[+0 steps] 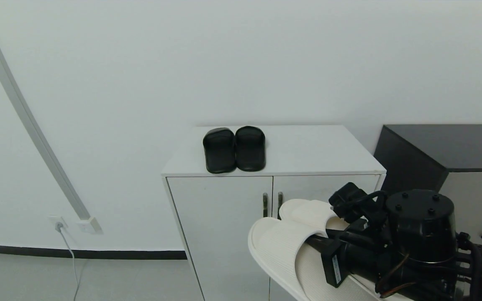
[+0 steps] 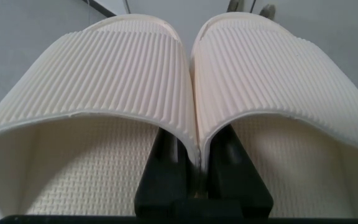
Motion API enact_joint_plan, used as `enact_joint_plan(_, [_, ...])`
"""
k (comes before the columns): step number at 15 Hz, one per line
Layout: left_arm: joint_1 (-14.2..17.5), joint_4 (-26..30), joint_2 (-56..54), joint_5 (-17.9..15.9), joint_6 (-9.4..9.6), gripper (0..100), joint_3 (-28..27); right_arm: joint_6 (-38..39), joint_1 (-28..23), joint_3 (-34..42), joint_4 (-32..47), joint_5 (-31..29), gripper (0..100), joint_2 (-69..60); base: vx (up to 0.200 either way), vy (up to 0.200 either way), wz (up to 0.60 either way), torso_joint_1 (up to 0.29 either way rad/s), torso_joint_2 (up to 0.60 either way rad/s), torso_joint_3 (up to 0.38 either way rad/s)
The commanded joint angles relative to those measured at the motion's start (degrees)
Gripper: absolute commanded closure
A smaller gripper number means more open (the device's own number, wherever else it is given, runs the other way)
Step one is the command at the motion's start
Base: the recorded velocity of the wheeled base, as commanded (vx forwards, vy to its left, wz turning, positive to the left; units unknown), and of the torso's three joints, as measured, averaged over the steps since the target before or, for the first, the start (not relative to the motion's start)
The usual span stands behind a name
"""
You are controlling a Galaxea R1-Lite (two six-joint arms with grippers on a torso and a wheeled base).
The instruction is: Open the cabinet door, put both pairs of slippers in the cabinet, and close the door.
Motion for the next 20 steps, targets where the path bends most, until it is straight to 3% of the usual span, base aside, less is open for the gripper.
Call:
enact_joint_plan(1, [0.0,-0.01,-0.01,0.01,-0.04,0,0.02,0.0,0.0,0.19,-0.03,-0.01,100,0.1,0.0,0.0,0.0,-0.217,0.53,0.315])
enact_joint_plan(20, [0.0,-0.1,-0.01,0.01,0.05,0,0.02,0.0,0.0,0.98,-0.03,-0.01,100,0.19,0.0,0.0,0.0,-0.154,0.49,0.337])
